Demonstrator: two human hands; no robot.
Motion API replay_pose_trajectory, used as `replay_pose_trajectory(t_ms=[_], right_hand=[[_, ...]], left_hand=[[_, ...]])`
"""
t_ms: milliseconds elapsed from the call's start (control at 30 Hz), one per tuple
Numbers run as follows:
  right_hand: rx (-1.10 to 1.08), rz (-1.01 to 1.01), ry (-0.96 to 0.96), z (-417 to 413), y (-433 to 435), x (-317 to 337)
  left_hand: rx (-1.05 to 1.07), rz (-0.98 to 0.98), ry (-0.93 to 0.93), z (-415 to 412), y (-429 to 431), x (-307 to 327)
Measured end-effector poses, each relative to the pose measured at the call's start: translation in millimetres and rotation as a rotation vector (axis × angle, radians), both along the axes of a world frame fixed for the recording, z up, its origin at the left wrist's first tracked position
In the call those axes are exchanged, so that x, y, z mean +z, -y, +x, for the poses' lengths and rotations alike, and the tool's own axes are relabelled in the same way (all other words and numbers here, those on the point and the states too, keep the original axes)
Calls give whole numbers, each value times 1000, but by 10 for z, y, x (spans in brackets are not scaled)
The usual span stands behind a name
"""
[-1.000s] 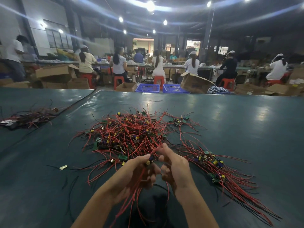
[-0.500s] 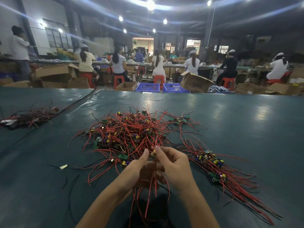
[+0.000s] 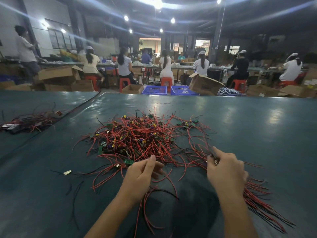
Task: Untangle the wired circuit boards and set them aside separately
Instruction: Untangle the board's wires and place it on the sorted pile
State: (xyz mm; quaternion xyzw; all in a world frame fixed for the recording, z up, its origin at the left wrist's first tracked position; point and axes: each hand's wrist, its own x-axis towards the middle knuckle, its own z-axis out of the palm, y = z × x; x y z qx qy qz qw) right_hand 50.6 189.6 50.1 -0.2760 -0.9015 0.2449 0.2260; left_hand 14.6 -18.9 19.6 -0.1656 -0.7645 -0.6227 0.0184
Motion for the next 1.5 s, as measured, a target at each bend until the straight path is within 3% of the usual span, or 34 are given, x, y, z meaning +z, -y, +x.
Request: replay_pose_trajectory(t_ms=[67,167,300,433,600,800,900,1100,1333,1500], right_hand=[[-53,17,91,8,12,0],[-6,-32,-61,-11,138,-30],[167,-63,-150,-87,418,-136],[318,-39,-51,-146,620,-307],[422,-41,-23,-168,700,-392],[449,-55,-57,-152,722,-395],[462,-68,-71,-148,730,-398],[502,-172,-122,-153,772,-394],[564,-211,-121,-130,822,-407],[576,-224,-158,-148,805,-417]], left_hand=[[162,-114,-222,-27,85,-11],[294,-400,-421,-127,220,-64],[346,-756,-269,-243,344,-213],[338,-1011,-133,-291,434,-251],[420,-884,-140,-322,492,-244],[510,-948,-240,-297,506,-179],[534,-828,-338,-275,493,-155],[351,-535,-418,-251,417,-130],[201,-771,-294,-266,437,-170],[236,-800,-364,-264,437,-157]])
